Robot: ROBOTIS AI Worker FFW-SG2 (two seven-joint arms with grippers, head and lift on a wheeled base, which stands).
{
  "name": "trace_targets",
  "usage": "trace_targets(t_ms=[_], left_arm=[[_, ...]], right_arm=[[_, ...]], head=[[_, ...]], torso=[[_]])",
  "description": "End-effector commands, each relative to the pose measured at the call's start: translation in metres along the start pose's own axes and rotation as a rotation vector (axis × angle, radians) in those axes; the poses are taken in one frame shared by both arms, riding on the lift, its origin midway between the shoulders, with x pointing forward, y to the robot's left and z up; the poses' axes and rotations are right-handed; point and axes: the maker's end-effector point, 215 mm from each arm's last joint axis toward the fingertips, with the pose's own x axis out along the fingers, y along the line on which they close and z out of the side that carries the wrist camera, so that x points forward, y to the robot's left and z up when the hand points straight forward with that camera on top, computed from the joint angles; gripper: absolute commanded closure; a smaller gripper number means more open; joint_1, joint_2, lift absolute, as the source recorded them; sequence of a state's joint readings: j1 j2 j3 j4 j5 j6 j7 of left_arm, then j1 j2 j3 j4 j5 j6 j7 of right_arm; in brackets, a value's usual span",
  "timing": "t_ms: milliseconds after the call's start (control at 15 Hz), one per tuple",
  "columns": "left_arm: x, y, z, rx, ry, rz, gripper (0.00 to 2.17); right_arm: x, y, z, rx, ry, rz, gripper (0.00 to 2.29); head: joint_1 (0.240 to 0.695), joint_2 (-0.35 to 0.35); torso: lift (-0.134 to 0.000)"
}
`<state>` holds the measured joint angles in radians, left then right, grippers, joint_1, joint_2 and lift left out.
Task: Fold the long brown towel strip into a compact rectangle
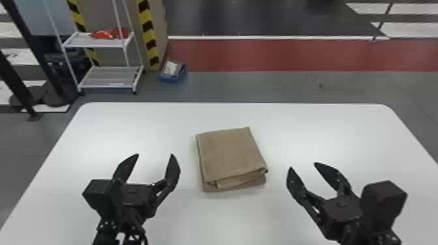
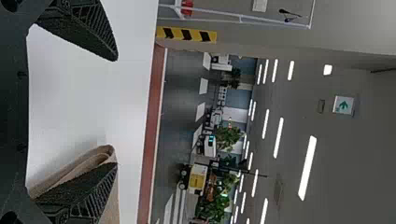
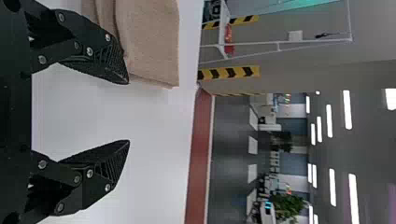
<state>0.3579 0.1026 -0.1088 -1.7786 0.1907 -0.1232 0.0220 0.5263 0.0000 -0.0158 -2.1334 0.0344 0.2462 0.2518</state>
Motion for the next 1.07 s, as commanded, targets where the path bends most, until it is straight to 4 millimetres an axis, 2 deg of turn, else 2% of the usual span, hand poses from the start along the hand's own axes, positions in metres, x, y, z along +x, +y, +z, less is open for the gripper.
trace_targets(t_ms=[0, 133, 267, 533, 733, 1000], left_arm=[[-0.007, 0.006, 0.000, 0.003, 0.002, 0.013, 0.07], [-0.012, 0.011, 0.003, 0.004, -0.002, 0.022, 0.07], [-0.019, 0.016, 0.012, 0.007, -0.015, 0.029, 0.07], [-0.038, 0.060, 0.015, 0.028, -0.011, 0.107, 0.07], [-0.049, 0.085, 0.017, 0.033, -0.013, 0.154, 0.07], [-0.053, 0.090, 0.019, 0.035, -0.024, 0.169, 0.06]], right_arm=[[-0.008, 0.022, 0.017, 0.028, -0.128, 0.017, 0.05], [-0.009, 0.033, 0.010, 0.039, -0.130, 0.029, 0.06], [-0.010, 0.022, 0.005, 0.040, -0.130, -0.015, 0.06], [-0.020, -0.010, 0.011, 0.058, -0.156, -0.067, 0.07], [-0.022, -0.012, 0.012, 0.060, -0.161, -0.068, 0.07], [-0.024, -0.014, 0.011, 0.077, -0.163, -0.062, 0.07]], head=[[0.695, 0.009], [0.695, 0.026], [0.695, 0.059], [0.695, 0.065], [0.695, 0.081], [0.695, 0.112]], torso=[[-0.117], [-0.117], [-0.117], [-0.117], [-0.117], [-0.117]])
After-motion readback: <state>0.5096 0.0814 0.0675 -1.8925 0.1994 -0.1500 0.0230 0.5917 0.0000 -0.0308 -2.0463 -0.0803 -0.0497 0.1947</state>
